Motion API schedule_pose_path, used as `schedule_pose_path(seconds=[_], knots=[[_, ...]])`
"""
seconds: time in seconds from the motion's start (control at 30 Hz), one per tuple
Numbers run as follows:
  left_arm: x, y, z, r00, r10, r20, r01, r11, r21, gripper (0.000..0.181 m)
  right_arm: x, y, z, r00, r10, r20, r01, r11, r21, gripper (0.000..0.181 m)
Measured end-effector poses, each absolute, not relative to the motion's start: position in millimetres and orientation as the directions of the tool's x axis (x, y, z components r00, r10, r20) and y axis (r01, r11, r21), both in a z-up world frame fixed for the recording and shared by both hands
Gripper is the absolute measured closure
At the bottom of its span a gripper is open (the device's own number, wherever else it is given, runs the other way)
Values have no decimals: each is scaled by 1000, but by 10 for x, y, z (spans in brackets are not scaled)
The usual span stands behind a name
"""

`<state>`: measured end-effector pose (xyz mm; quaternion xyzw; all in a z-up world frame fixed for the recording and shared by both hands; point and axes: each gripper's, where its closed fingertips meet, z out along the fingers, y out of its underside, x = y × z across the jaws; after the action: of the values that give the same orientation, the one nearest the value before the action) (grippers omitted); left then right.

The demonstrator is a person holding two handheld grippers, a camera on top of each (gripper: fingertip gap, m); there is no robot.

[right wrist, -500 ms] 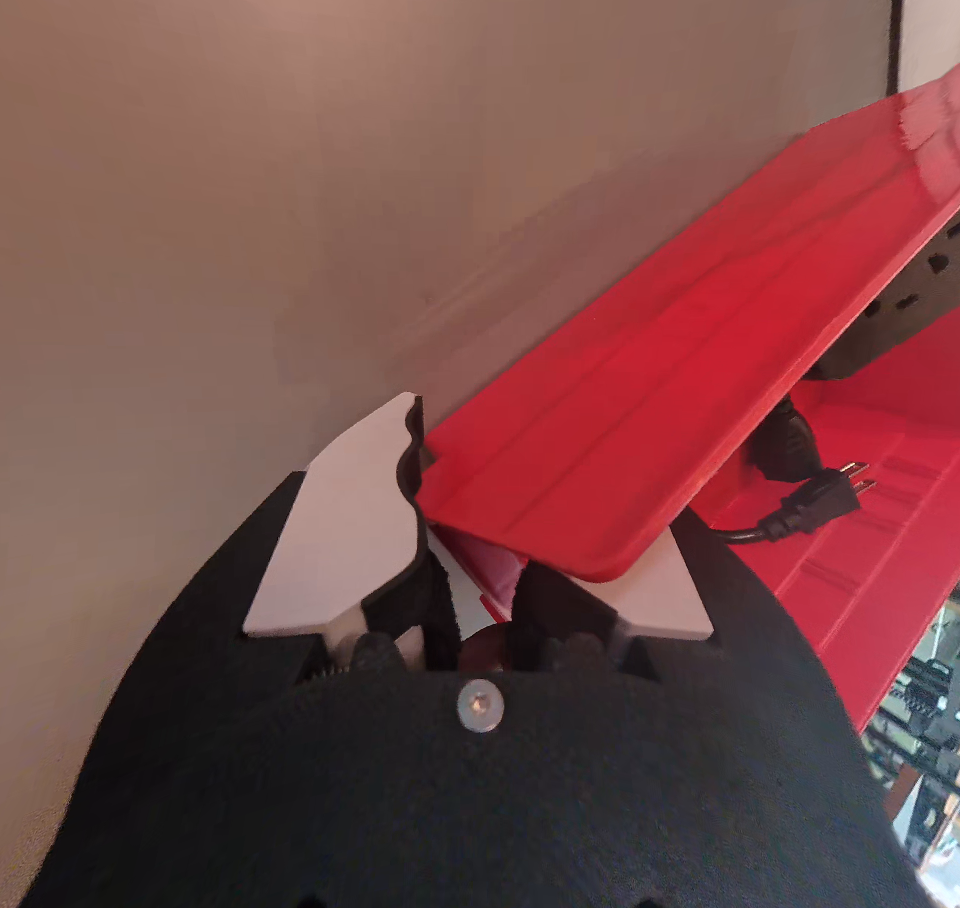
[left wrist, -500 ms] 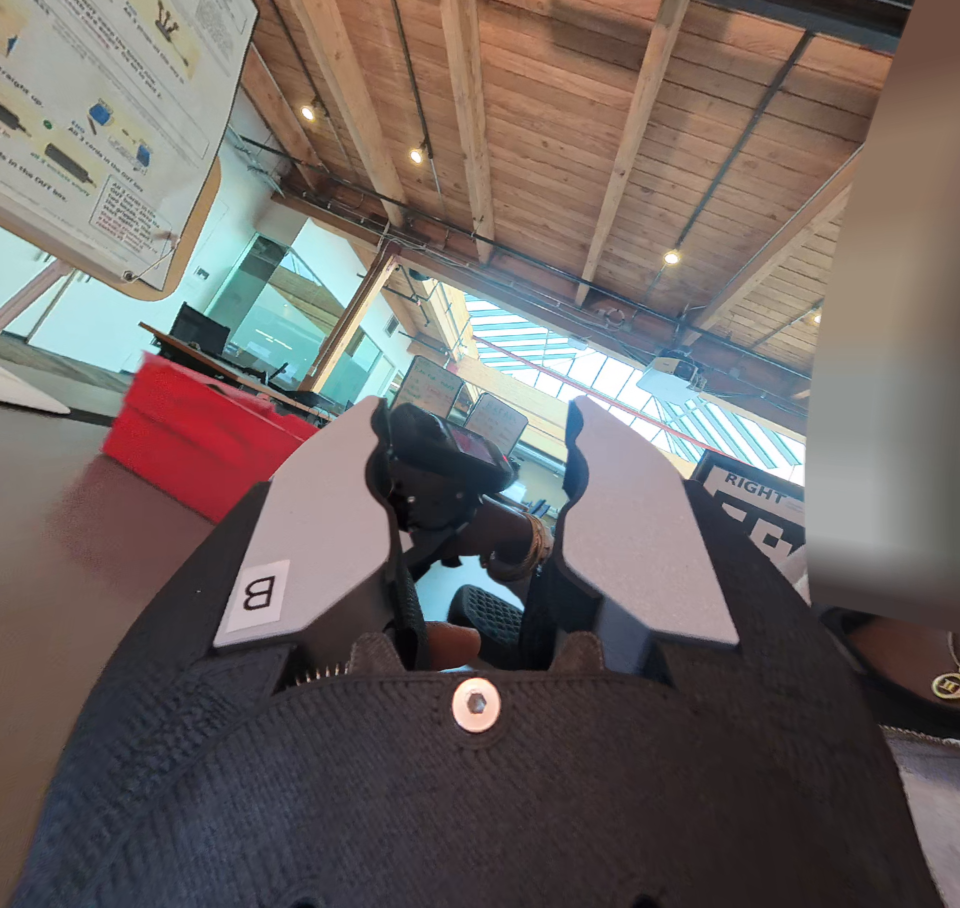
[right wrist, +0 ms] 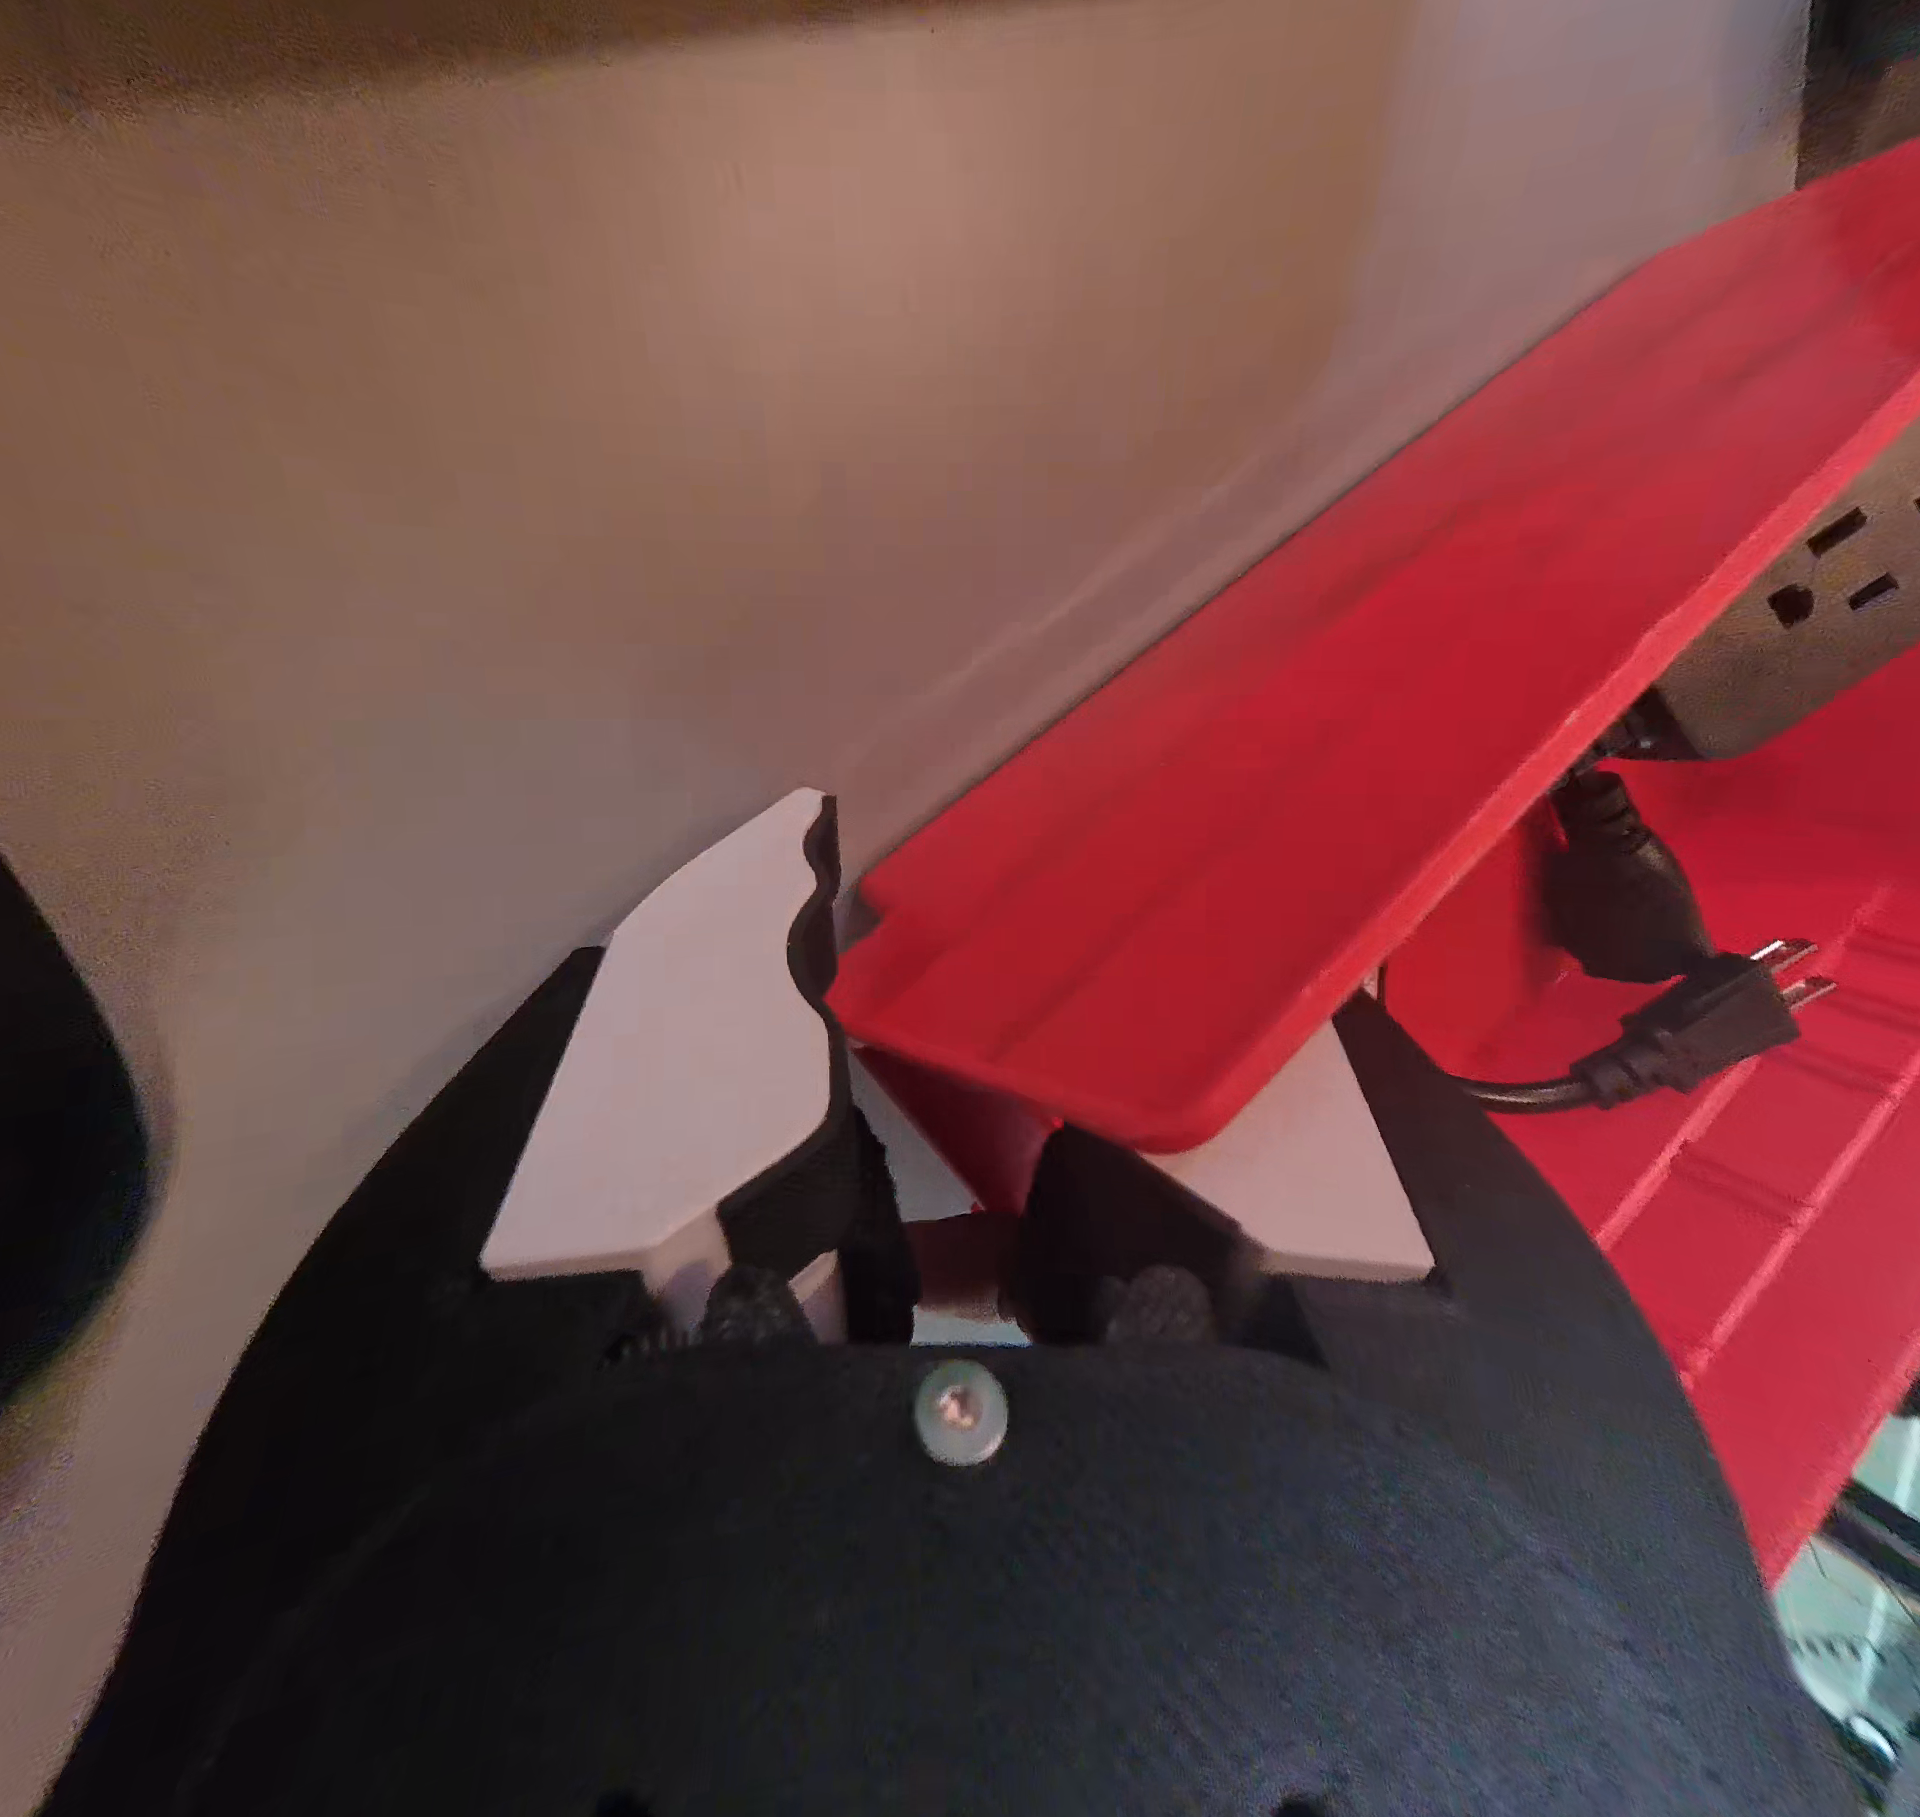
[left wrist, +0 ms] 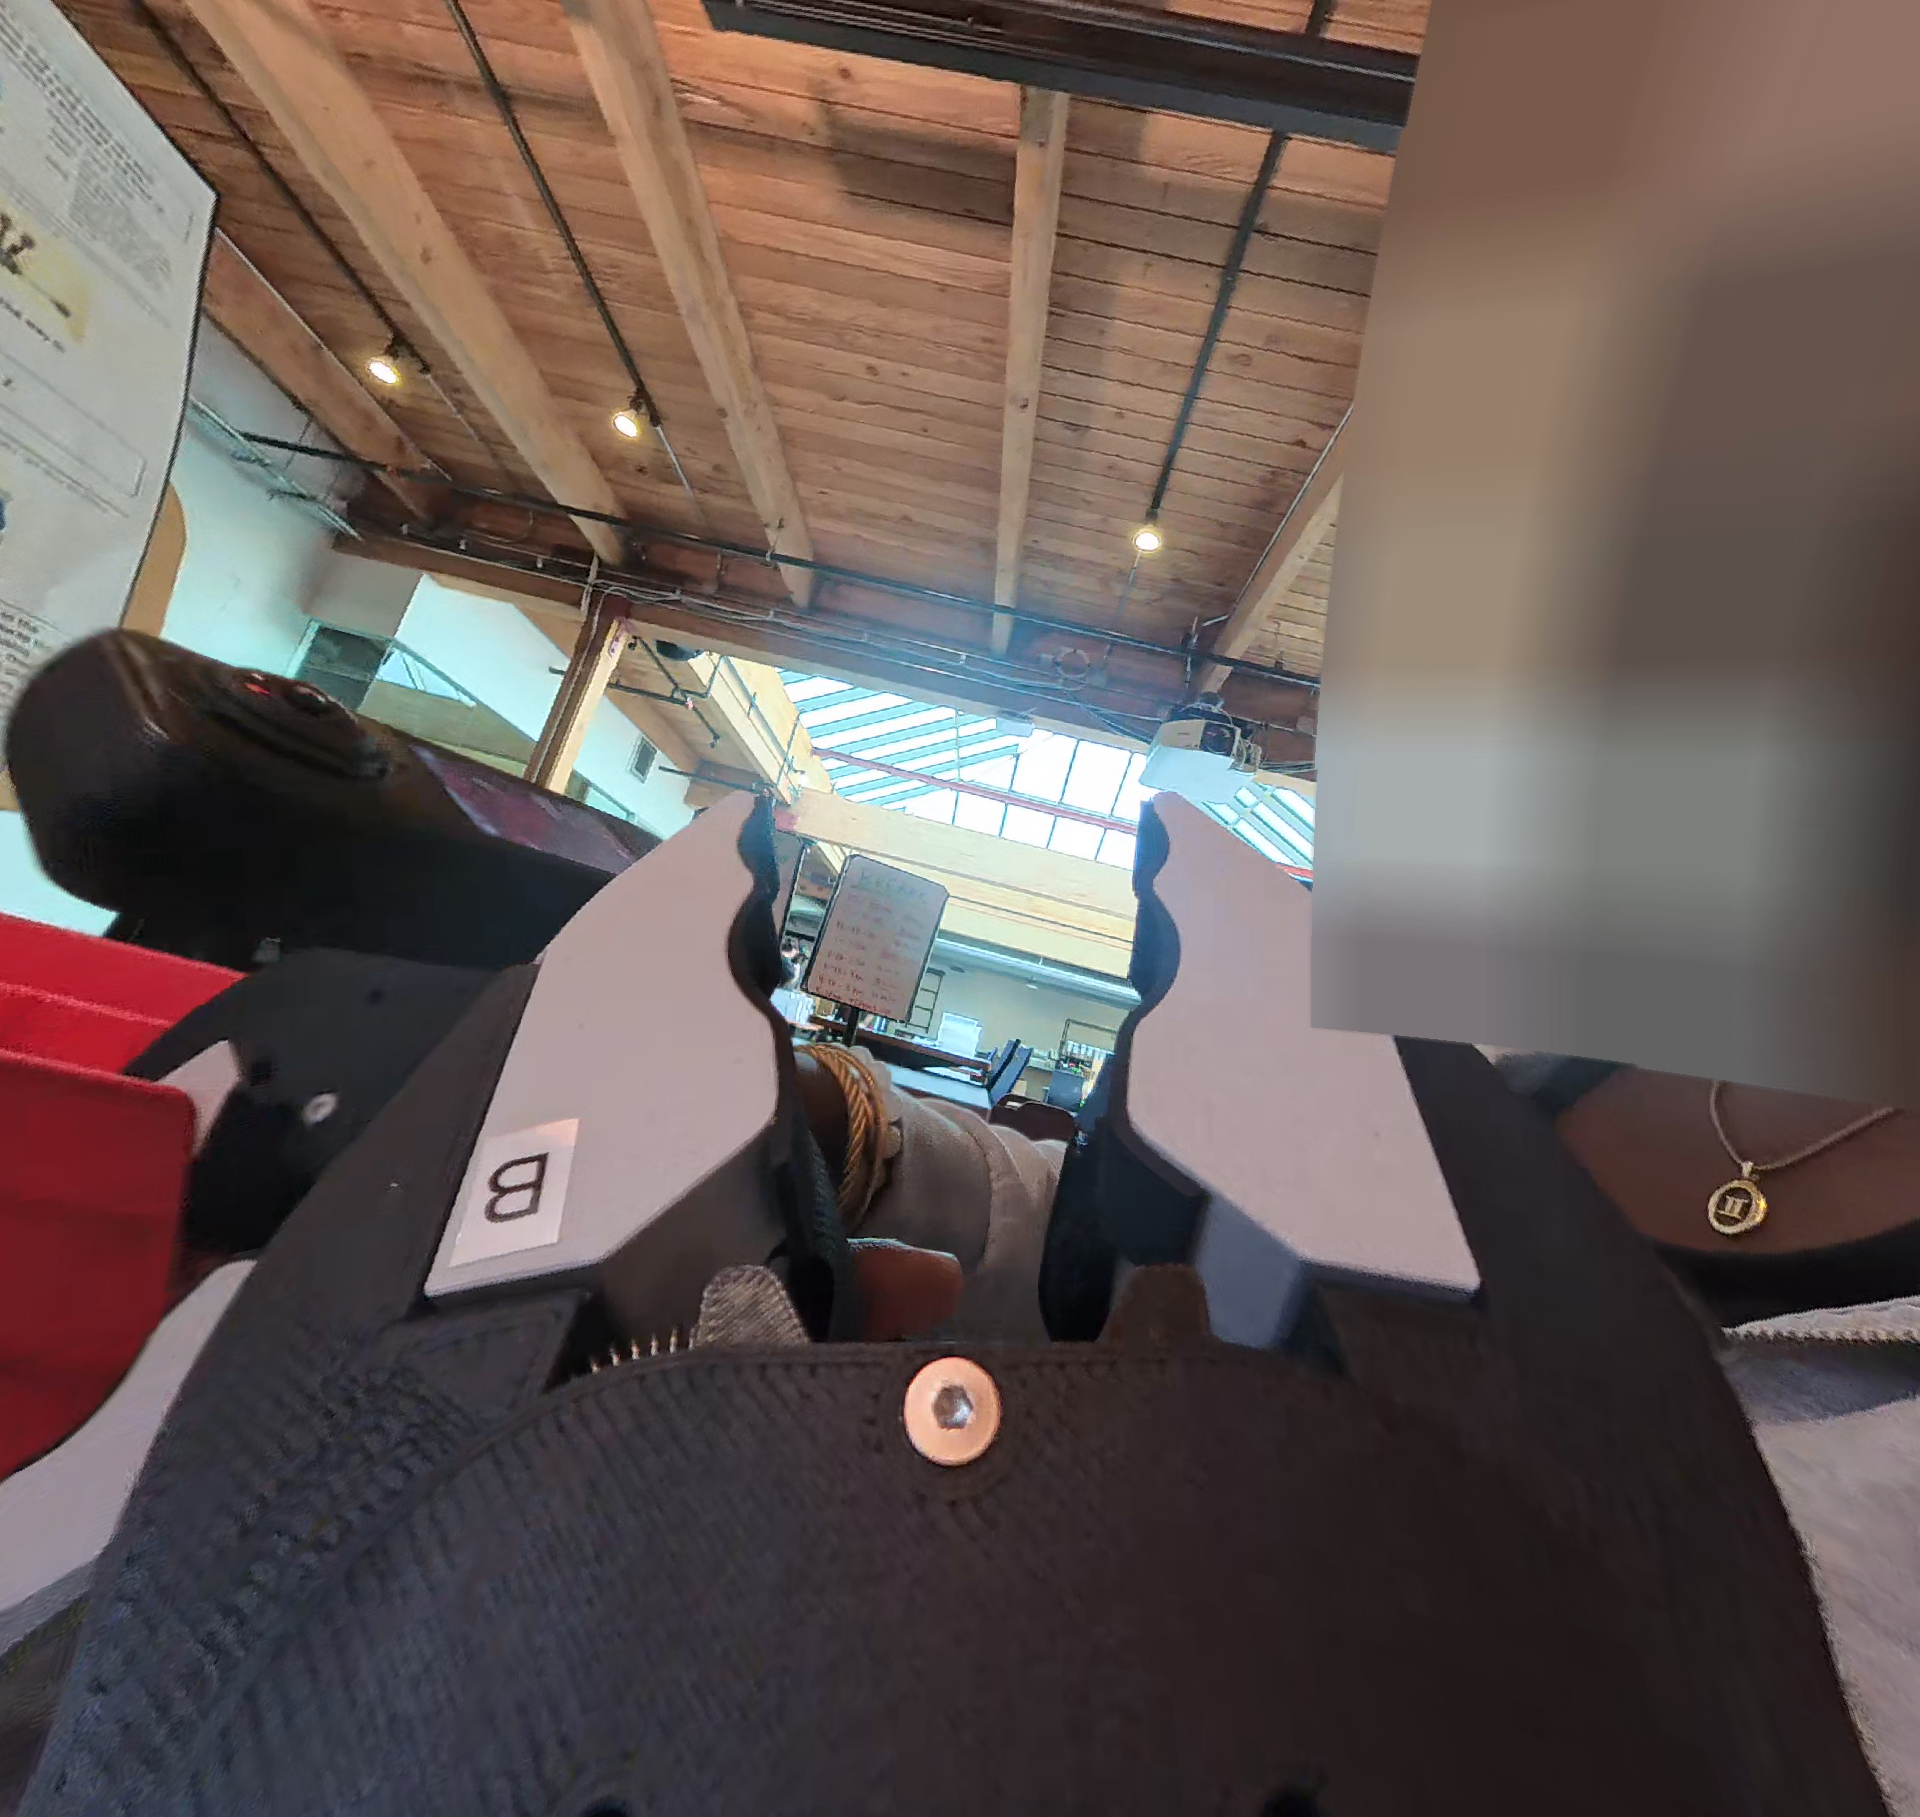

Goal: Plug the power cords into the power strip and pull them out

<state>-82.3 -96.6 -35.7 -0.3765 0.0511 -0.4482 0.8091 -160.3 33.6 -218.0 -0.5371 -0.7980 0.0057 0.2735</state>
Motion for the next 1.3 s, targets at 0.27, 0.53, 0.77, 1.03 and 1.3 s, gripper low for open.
schedule_pose_path(seconds=[0.27, 0.53, 0.77, 1.03, 1.3], knots=[[-765, -1041, -321, 587, -783, 205, 676, 334, -657, 116, -2072, -140, -2107, -333, 866, 373, 700, 492, -518, 103], [-672, -1052, -340, 639, -756, 144, 604, 376, -702, 116, -2197, -538, -1593, -379, 905, 196, 319, 326, -890, 101], [-954, -1100, -374, 864, -491, 110, 367, 466, -805, 122, -1903, -639, -574, -300, 951, 71, -323, -32, -946, 63], [-2510, -1932, -439, 945, 272, 184, 77, 359, -930, 121, -1891, -1066, -849, -372, 928, 18, -261, -87, -961, 66], [-3506, -2542, -1427, 706, 706, -47, 68, -133, -989, 96, -1989, -1241, -1115, -277, 921, 275, -259, 204, -944, 83]])
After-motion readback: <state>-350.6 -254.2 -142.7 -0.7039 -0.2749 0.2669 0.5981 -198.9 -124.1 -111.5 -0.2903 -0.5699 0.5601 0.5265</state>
